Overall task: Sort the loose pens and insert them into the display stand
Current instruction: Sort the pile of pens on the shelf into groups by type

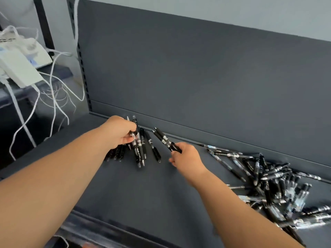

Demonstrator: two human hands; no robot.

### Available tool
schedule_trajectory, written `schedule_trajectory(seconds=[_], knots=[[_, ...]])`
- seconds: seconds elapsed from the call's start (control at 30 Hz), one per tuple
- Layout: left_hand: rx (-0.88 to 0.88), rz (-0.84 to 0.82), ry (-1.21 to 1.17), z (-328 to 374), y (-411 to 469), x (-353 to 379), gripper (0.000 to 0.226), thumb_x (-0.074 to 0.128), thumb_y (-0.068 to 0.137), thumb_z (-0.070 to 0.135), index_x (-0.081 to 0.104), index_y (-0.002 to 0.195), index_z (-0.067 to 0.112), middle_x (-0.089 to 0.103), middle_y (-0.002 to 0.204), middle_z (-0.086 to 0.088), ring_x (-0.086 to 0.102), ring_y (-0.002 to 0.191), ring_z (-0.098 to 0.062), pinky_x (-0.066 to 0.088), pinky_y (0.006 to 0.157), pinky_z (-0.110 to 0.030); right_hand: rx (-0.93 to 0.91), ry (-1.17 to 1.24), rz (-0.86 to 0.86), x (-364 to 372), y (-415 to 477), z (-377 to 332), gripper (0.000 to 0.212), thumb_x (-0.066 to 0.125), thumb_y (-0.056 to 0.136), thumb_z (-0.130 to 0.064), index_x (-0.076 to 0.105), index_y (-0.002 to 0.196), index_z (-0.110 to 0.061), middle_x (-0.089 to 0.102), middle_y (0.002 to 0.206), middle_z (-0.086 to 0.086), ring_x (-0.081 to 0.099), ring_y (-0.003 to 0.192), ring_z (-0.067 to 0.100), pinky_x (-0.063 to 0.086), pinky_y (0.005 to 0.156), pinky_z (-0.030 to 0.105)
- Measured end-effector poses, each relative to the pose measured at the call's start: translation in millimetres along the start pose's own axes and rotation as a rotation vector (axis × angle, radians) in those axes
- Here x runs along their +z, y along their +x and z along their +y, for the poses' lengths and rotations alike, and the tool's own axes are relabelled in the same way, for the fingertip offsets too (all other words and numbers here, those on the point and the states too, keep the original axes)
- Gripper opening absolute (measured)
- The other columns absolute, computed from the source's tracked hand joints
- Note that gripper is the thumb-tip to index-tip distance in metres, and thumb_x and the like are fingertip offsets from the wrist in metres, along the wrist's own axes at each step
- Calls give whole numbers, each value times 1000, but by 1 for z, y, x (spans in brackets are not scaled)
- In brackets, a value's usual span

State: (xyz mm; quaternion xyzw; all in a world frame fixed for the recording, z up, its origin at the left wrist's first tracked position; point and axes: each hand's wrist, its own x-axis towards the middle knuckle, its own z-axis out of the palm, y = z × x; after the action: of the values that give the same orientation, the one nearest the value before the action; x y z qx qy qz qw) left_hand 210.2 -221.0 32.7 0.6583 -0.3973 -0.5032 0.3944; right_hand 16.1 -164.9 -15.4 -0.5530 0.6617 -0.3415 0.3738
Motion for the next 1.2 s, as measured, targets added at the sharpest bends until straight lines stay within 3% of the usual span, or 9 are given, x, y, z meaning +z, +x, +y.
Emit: schedule_trajectory(seconds=[0.13, 0.23, 0.33, 0.43, 0.57, 0.73, 0.93, 1.07, 1.2], knots=[[-4, 2, 69, 1, 20, 5, 11, 59, 84, -3, 54, 91, 4, 55, 93, -14, 60, 73, -21, 50, 40, -19, -28, -126, 73, 19, 9, -3, 20, 41, 92, -6, 59, 100, -7, 65, 89, 18, 55, 74, 24, 51, 66, 38], [14, 16, 122, 1, 34, 9, 12, 61, 83, -3, 55, 90, 6, 61, 99, -18, 64, 80, -25, 54, 45, -23, -63, -232, 56, 26, 12, -6, 28, 44, 95, -8, 55, 121, -8, 59, 117, 14, 57, 99, 25, 45, 85, 31], [73, 21, 184, -2, 42, 13, 20, 59, 85, -5, 56, 98, 9, 57, 108, -14, 63, 75, -22, 59, 73, -36, -105, -302, -12, 28, 12, -8, 44, 45, 97, -10, 41, 140, -9, 47, 138, 9, 46, 126, 22, 34, 101, 25], [140, 18, 327, -7, 42, 14, 43, 56, 87, -3, 52, 128, 9, 52, 112, -7, 64, 75, -22, 56, 84, -42, -120, -248, -63, 25, 10, -7, 41, 43, 97, -6, 46, 137, -10, 50, 136, 9, 46, 127, 22, 33, 102, 24], [280, 23, 530, -6, 36, 14, 28, 51, 83, -2, 52, 95, 23, 49, 94, -3, 67, 81, -32, 50, 76, -33, -101, -211, -72, 15, 10, -3, 45, 41, 97, -6, 42, 141, -9, 46, 144, 5, 42, 134, 17, 30, 112, 28], [453, 42, 781, -1, 16, 32, 45, 55, 89, 15, 49, 134, 19, 56, 129, -1, 57, 106, -22, 44, 82, -29, -138, -246, -39, -9, 3, 6, 45, 42, 98, -9, 40, 143, -12, 43, 147, 3, 40, 135, 16, 30, 112, 27], [687, -52, 922, -2, -17, 80, 46, 60, 89, 30, 50, 133, 22, 52, 128, 2, 51, 116, -19, 43, 95, -33, -268, -432, 26, -50, -11, 21, 46, 43, 98, -12, 39, 143, -15, 38, 149, 0, 37, 136, 13, 25, 106, 17], [772, -100, 1003, -7, -35, 114, 48, 59, 89, 37, 48, 134, 25, 51, 127, 5, 51, 115, -18, 43, 93, -33, -314, -525, 69, -86, -19, 36, 46, 45, 96, -11, 41, 142, -14, 40, 147, 0, 38, 134, 14, 30, 110, 26], [811, -136, 1019, -9, -47, 149, 50, 59, 90, 38, 46, 137, 25, 48, 133, 6, 46, 122, -17, 41, 97, -32, -332, -572, 131, -133, -27, 57, 44, 47, 95, -11, 46, 139, -14, 42, 145, 2, 37, 134, 15, 26, 110, 22]])
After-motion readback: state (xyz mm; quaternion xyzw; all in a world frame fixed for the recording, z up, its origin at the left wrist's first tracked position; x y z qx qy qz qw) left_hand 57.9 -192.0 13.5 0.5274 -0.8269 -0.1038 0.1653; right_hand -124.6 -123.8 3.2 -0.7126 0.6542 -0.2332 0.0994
